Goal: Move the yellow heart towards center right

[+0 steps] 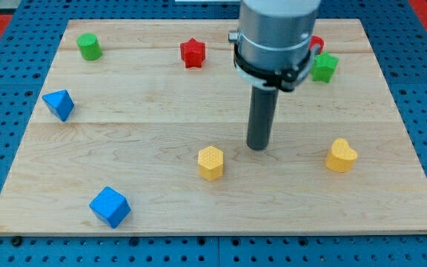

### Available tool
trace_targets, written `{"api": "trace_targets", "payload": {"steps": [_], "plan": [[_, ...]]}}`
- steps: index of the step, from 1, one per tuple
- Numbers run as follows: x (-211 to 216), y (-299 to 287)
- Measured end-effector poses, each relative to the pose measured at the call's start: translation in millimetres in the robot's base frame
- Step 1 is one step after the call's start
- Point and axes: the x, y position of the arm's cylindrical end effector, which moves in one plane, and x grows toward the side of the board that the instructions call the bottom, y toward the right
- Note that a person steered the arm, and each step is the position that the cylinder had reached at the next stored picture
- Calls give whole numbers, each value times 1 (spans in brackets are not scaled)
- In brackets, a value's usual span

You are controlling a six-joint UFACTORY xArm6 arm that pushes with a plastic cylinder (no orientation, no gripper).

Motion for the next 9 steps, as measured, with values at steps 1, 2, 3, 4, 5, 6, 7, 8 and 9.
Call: {"api": "trace_targets", "payload": {"steps": [1, 2, 3, 4, 5, 6, 7, 8, 9], "plan": [[27, 42], [47, 45], [37, 68], [11, 76], [-5, 88], [20, 76], [48, 75], [54, 133], [22, 133]]}}
